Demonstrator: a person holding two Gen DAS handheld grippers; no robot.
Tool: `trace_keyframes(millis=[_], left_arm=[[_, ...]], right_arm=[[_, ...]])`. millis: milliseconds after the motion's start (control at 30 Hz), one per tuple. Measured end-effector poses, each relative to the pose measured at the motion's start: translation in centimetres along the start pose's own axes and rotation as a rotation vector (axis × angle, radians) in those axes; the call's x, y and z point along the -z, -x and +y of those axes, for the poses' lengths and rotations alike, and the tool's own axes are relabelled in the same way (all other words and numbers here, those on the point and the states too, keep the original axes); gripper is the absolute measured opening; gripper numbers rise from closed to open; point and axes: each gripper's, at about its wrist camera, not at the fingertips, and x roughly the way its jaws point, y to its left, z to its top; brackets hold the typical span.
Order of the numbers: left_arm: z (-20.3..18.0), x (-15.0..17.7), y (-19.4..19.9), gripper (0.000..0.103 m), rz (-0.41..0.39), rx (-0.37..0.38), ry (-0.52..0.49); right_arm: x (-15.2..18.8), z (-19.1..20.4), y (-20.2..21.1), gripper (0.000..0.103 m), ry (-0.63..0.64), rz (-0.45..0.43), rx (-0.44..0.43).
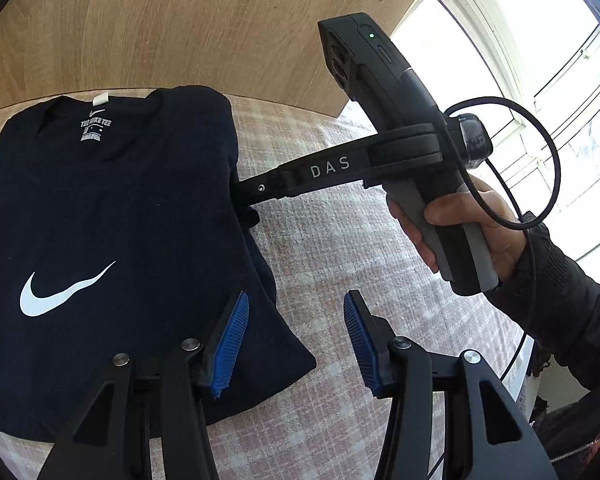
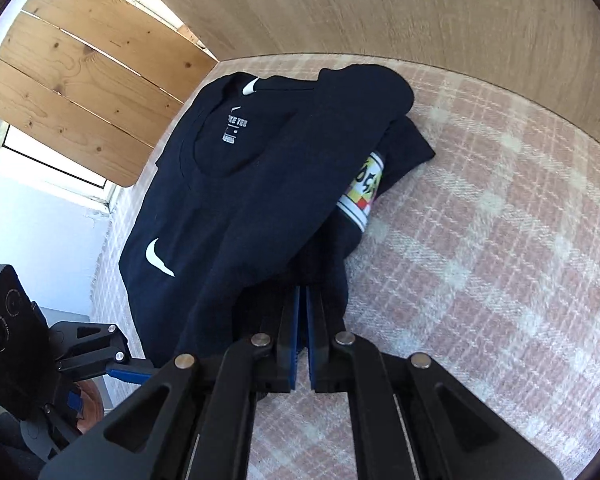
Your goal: Fold clothes
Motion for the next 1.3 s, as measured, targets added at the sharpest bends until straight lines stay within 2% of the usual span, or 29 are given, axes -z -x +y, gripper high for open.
trace_keyframes(millis=[33, 67, 100, 200, 233, 300, 367, 500, 633, 700, 833, 867, 900, 933, 1000, 1133, 1300], left_arm=[[-0.1, 0.0, -0.1, 0.048, 0.004, 0.003, -0.003], [-0.3, 0.1, -0.2, 0.048, 0.008, 0.006, -0.006], [-0.4, 0.1, -0.3, 0.048, 0.013, 0.009, -0.009], [-0.5, 0.5, 0.0, 0.048, 0.013, 0.004, -0.018], [-0.5, 0.6, 0.2, 0.048, 0.009, 0.008, -0.016], [-0.3, 0.7, 0.6, 0.048, 0.0, 0.026, -0.006], [-0.1, 0.6, 0.7, 0.049, -0.007, 0.035, 0.001], [0.2, 0.1, 0.4, 0.051, -0.03, 0.014, 0.008], [0.3, -0.7, 0.0, 0.051, -0.044, -0.007, 0.007], [0.2, -0.8, -0.9, 0.055, -0.02, 0.015, -0.003], [-1.3, 0.7, -2.2, 0.056, 0.059, 0.076, -0.046], [-1.7, 1.0, -2.6, 0.056, 0.078, 0.091, -0.056], [-2.1, 1.4, -2.9, 0.056, 0.097, 0.106, -0.067], [-2.5, 1.7, -2.9, 0.056, 0.107, 0.104, -0.072], [-3.4, 2.4, -2.9, 0.061, 0.123, 0.039, -0.108], [-5.3, 3.6, -3.7, 0.061, 0.152, -0.194, -0.262], [-7.3, 4.0, -6.3, 0.065, 0.157, -0.371, -0.408]], right_arm=[[0.1, 0.5, -0.8, 0.006, 0.02, 0.051, -0.053], [0.4, 1.2, -1.4, 0.006, 0.066, 0.09, -0.022], [0.6, 1.9, -1.6, 0.001, 0.114, 0.09, 0.033], [0.8, 1.4, 0.1, 0.002, 0.079, 0.037, -0.015], [1.0, 1.1, 0.9, 0.002, 0.077, 0.01, -0.004], [1.2, 0.7, 2.1, 0.002, 0.109, -0.03, 0.078], [0.8, 0.0, 2.3, 0.002, 0.112, -0.031, 0.099], [-0.7, -0.3, 0.2, 0.002, 0.122, 0.007, 0.068], [-1.7, -1.7, -0.2, 0.002, 0.049, 0.012, -0.057], [-1.4, -2.9, 1.5, 0.003, 0.022, -0.019, -0.069], [-1.2, -6.2, 5.1, 0.003, -0.112, -0.117, -0.136], [-1.4, -6.5, 5.7, 0.005, -0.128, -0.132, -0.121], [-1.6, -6.6, 6.2, 0.017, -0.139, -0.143, -0.098], [-2.0, -6.8, 6.2, 0.034, -0.161, -0.144, -0.101], [-2.8, -6.9, 5.9, 0.047, -0.187, -0.127, -0.115], [-3.9, -6.0, 5.1, 0.047, -0.159, -0.089, -0.078], [-3.3, -4.4, 4.2, 0.047, -0.135, -0.061, -0.09]])
